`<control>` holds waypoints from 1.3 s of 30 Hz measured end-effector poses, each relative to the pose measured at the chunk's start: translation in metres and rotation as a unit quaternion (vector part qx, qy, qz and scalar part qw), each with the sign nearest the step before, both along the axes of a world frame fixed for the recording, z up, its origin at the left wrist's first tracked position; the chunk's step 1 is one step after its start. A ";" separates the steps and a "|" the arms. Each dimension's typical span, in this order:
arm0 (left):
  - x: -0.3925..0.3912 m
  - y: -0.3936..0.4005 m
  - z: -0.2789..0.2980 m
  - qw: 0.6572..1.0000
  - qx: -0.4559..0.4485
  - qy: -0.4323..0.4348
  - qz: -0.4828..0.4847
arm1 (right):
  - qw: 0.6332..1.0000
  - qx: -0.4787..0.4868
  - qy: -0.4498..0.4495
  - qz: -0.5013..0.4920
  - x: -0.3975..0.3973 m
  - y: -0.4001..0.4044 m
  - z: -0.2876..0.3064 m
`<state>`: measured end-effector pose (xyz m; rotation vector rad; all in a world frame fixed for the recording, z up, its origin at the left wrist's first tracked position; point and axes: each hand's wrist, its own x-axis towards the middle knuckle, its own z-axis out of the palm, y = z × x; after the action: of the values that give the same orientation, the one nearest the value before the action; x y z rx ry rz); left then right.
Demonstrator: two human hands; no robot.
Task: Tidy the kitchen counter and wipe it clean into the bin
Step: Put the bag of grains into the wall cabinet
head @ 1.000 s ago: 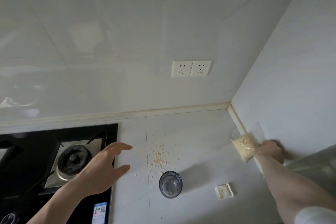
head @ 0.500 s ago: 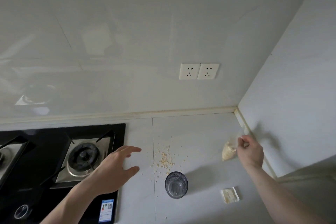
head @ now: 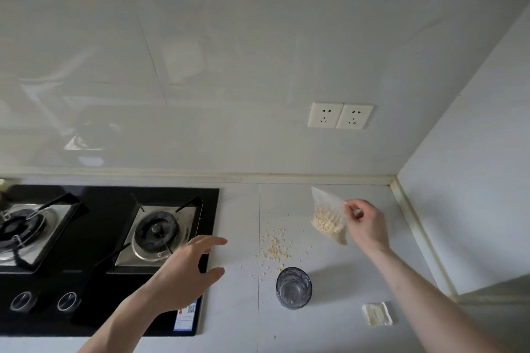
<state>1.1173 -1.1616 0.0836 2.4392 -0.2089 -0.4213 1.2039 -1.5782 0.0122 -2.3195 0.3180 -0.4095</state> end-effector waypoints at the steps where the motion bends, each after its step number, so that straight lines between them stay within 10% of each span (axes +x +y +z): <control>1: -0.003 0.002 -0.001 1.000 -0.001 0.002 0.003 | 1.000 -0.006 0.003 0.007 -0.001 0.003 0.000; 19: -0.030 0.020 -0.002 1.000 0.000 0.013 0.029 | 0.997 0.077 0.017 0.018 -0.031 0.051 0.018; 39: -0.167 0.287 0.052 0.954 -0.010 -0.087 0.287 | 0.865 0.088 0.007 0.495 -0.095 0.460 0.127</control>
<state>0.9507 -0.8748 0.1354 2.3752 0.4168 0.0538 1.1092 -1.1184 0.1393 -1.9814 -0.7895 0.1564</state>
